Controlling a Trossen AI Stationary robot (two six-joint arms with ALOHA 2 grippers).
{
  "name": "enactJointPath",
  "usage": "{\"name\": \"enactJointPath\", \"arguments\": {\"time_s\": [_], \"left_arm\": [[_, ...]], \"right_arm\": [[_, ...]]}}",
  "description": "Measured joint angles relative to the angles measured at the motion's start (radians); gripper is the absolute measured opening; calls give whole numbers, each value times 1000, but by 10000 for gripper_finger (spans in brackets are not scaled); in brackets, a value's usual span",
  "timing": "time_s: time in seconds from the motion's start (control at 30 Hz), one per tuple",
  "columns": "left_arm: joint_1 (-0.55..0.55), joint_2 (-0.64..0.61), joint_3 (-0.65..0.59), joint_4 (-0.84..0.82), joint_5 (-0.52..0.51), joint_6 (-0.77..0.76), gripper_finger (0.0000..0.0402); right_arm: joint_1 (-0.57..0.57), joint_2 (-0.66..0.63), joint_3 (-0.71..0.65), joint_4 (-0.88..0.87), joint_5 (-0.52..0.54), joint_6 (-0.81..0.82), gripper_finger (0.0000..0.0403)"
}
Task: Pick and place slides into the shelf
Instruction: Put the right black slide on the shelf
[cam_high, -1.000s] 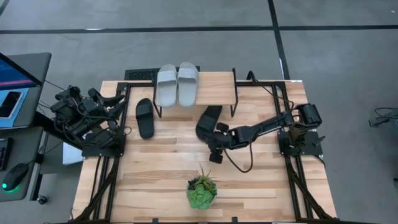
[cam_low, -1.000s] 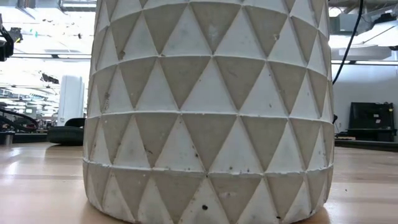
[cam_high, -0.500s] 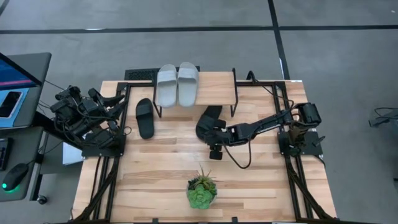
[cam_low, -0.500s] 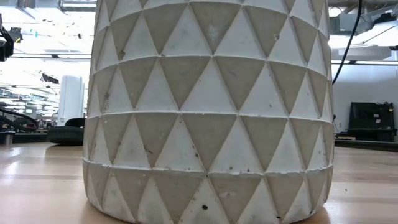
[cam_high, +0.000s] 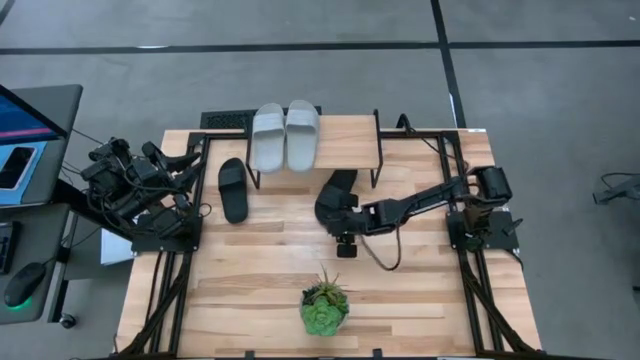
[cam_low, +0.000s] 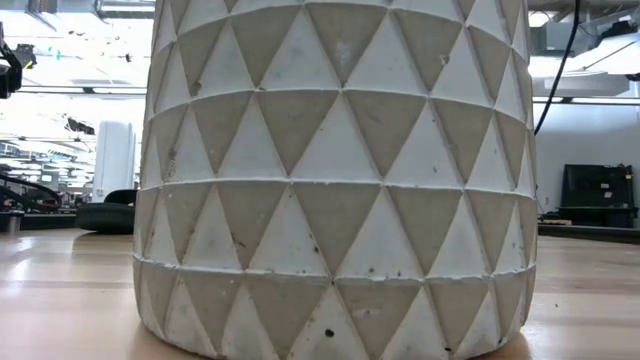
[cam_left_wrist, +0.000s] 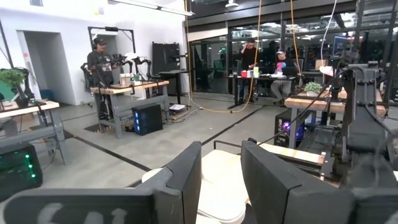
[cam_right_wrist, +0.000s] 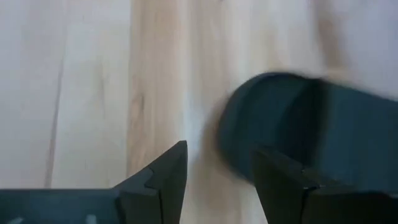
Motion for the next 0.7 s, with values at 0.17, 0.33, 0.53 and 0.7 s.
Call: {"name": "enactJointPath", "arguments": {"time_s": [0.17,0.33,0.53,0.7], "left_arm": [[0,0,0,-1,0,0,103],[0,0,1,0,-6,0,103],[0,0,1,0,-7,0,103],[0,0,1,-1,-10,-1,103]], "right_arm": [[2,79,54,-65,-3,-1,171],[1,166,145,-120,26,0,170],[2,229,222,-173,62,-1,163],[2,256,258,-220,65,1,157]]}}
